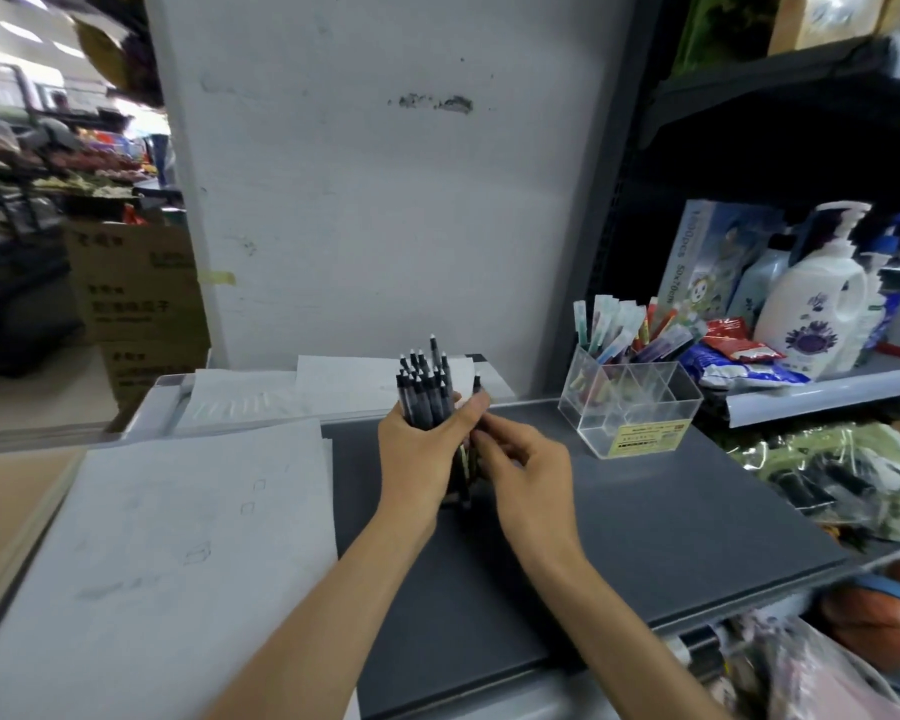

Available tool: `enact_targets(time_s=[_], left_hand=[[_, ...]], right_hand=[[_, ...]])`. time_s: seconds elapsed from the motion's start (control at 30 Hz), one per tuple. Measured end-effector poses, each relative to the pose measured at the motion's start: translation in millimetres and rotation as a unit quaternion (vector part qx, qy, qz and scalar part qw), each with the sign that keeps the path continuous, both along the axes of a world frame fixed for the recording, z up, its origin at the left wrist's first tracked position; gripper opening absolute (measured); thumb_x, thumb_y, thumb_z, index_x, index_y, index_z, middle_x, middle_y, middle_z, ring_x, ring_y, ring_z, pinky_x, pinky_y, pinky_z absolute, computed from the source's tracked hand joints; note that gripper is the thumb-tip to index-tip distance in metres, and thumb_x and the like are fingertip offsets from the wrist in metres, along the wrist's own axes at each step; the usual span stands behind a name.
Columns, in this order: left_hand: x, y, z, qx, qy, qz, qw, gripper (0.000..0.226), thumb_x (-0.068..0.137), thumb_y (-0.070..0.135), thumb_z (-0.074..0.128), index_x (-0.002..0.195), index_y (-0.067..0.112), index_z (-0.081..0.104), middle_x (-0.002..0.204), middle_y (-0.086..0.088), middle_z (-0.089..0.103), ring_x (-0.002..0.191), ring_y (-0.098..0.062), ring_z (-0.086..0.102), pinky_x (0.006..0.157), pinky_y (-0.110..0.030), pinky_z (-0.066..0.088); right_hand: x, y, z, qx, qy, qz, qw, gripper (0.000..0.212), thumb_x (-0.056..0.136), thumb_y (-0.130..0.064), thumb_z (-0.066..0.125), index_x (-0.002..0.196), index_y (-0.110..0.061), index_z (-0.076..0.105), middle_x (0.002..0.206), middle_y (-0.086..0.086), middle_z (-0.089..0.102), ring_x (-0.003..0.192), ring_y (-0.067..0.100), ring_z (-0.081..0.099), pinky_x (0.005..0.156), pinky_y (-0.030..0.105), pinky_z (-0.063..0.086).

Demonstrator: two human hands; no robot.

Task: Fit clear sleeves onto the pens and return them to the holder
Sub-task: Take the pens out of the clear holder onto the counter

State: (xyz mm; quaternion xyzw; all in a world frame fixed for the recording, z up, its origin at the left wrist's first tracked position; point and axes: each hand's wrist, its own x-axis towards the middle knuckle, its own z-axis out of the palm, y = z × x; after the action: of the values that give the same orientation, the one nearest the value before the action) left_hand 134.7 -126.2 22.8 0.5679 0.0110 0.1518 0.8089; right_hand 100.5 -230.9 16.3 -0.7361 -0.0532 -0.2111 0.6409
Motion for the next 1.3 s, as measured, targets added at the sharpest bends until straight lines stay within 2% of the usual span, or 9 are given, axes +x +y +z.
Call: enact_targets(time_s=[0.13, 0.27, 0.4, 0.57, 0.87, 1.03, 1.13, 1.23, 1.3], left_hand=[[1.0, -3.1, -5.0, 0.042, -0.035, -0.009, 0.998, 0.028, 0.072, 0.020, 0.095, 0.089, 0.015, 0.074, 0.080, 0.002, 0.079, 0.076, -0.012, 0.076, 0.063, -0.020, 0.057], [2.7, -5.1, -8.5, 0.065, -0.044, 0.004, 0.997, 0.019, 0.079, 0.024, 0.091, 0.084, 0.015, 0.075, 0.077, 0.000, 0.078, 0.074, -0.015, 0.076, 0.063, -0.022, 0.057], [2.7, -5.9, -10.7, 0.095, -0.026, 0.020, 0.995, 0.020, 0.080, 0.029, 0.089, 0.075, 0.015, 0.076, 0.071, -0.003, 0.076, 0.071, -0.021, 0.076, 0.064, -0.034, 0.062], [-1.2, -5.4, -8.2, 0.112, -0.047, 0.086, 0.989, 0.028, 0.077, 0.032, 0.088, 0.062, 0.021, 0.066, 0.056, 0.005, 0.065, 0.050, -0.010, 0.060, 0.048, -0.029, 0.051], [2.9, -4.6, -12.1, 0.152, -0.025, 0.019, 0.988, 0.019, 0.075, 0.020, 0.090, 0.073, 0.022, 0.071, 0.066, 0.008, 0.072, 0.058, -0.007, 0.066, 0.054, -0.024, 0.051], [-0.4, -6.4, -13.6, 0.178, -0.031, 0.000, 0.983, 0.011, 0.078, 0.021, 0.085, 0.085, 0.021, 0.076, 0.078, 0.004, 0.078, 0.073, -0.014, 0.077, 0.063, -0.031, 0.062], [-4.6, -5.7, -10.1, 0.182, -0.060, 0.023, 0.981, 0.014, 0.080, 0.029, 0.084, 0.082, 0.018, 0.075, 0.075, 0.002, 0.077, 0.071, -0.016, 0.075, 0.063, -0.029, 0.061], [-8.3, -6.2, -6.9, 0.196, -0.057, 0.067, 0.977, 0.032, 0.072, 0.042, 0.079, 0.070, 0.012, 0.070, 0.064, -0.005, 0.070, 0.062, -0.028, 0.069, 0.056, -0.039, 0.058], [-7.5, -6.7, -5.7, 0.184, -0.040, 0.078, 0.979, 0.031, 0.070, 0.042, 0.078, 0.069, 0.012, 0.071, 0.063, -0.003, 0.071, 0.060, -0.025, 0.070, 0.053, -0.038, 0.057]], right_hand=[[-3.0, -2.0, -4.8, -0.055, -0.026, 0.008, 0.998, 0.036, 0.102, -0.003, 0.061, 0.111, -0.032, 0.080, 0.108, -0.006, 0.072, 0.094, 0.003, 0.070, 0.079, 0.016, 0.054], [-2.6, -1.9, -2.8, -0.006, -0.022, 0.040, 0.999, 0.059, 0.100, 0.000, 0.064, 0.094, -0.057, 0.078, 0.104, 0.002, 0.070, 0.090, 0.008, 0.072, 0.076, 0.017, 0.055], [0.3, -6.2, -8.5, 0.046, -0.017, 0.023, 0.998, 0.039, 0.093, 0.000, 0.073, 0.098, -0.038, 0.083, 0.098, -0.002, 0.081, 0.092, 0.014, 0.077, 0.074, 0.021, 0.059], [1.0, -11.7, -11.3, 0.063, -0.024, 0.017, 0.998, 0.034, 0.088, 0.013, 0.069, 0.093, -0.019, 0.078, 0.091, 0.001, 0.081, 0.092, 0.017, 0.078, 0.082, 0.024, 0.060], [-7.0, -8.1, -8.7, 0.086, 0.015, 0.043, 0.995, 0.060, 0.086, 0.017, 0.045, 0.126, -0.018, 0.070, 0.117, -0.004, 0.077, 0.112, 0.010, 0.071, 0.090, 0.025, 0.057], [-12.5, -6.3, -0.3, 0.137, 0.017, 0.120, 0.983, 0.062, 0.074, -0.004, 0.045, 0.129, -0.019, 0.069, 0.118, -0.001, 0.078, 0.110, 0.014, 0.073, 0.084, 0.026, 0.058], [-10.8, -5.3, -4.3, 0.173, 0.028, 0.117, 0.978, 0.063, 0.089, 0.004, 0.044, 0.143, -0.024, 0.058, 0.124, 0.001, 0.075, 0.111, 0.014, 0.072, 0.081, 0.026, 0.059], [-9.6, -5.9, -8.3, 0.157, 0.039, 0.089, 0.983, 0.065, 0.091, 0.019, 0.044, 0.138, -0.023, 0.060, 0.115, 0.001, 0.076, 0.097, 0.016, 0.071, 0.065, 0.024, 0.054], [-10.1, -5.4, -9.0, 0.099, 0.026, 0.081, 0.991, 0.060, 0.087, 0.019, 0.049, 0.128, -0.021, 0.068, 0.109, -0.001, 0.078, 0.098, 0.012, 0.071, 0.071, 0.022, 0.055]])
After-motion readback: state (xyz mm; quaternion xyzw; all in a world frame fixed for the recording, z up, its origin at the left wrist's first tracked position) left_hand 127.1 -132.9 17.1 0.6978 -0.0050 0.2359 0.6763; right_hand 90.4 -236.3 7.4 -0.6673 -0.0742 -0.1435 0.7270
